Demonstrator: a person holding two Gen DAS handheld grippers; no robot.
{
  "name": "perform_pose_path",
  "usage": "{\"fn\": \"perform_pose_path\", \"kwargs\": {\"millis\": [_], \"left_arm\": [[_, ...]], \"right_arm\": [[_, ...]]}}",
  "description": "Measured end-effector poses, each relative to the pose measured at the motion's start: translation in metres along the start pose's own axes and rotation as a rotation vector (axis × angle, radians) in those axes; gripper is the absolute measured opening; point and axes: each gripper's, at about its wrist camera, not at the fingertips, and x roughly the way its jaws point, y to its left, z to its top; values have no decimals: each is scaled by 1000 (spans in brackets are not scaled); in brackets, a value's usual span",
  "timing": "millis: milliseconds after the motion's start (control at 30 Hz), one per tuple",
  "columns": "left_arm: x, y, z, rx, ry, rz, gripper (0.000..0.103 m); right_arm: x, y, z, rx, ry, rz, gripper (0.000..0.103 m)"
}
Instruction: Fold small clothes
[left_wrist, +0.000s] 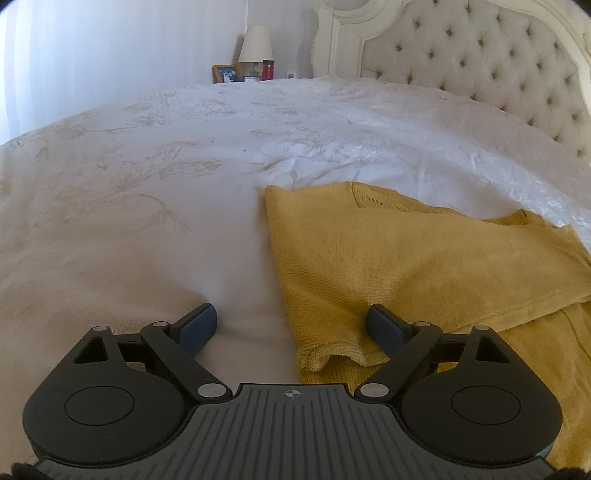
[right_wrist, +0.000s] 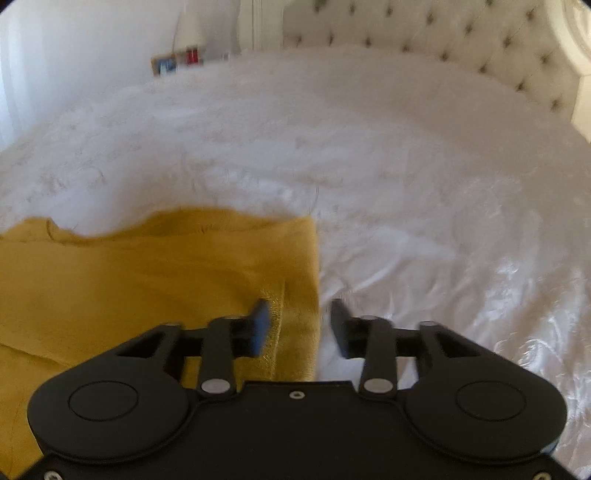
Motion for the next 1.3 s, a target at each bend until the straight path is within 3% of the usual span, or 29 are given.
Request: {"fn": "perform_pose_path", "kwargs": {"millis": [33,133,400,733,867,1167,1300], "left_arm": [[0,-1,0,2,0,2,91],[0,-2,0,5,0,6,92],[1,1,-2,6,-10,2,94],[-9,2,6,5,27,0,94],[-45,-3,3,-22,14,-10,94],[-135,-41,-15,85,-23,-69,94],[-161,-52,-30,69,-16,-105,94]], "right_arm": [[-8,1,-2,11,-31,21,65],[-24,12,-11,-6,-66,65,71],[-19,21,-49,-16,35,59,81],[-65,7,-76,69,41,72,82],[-92,12,-91,62,33,95,82],[-144,24,-117,89,-2,144,88],[-166,25,-128,127,-12,169,88]]}}
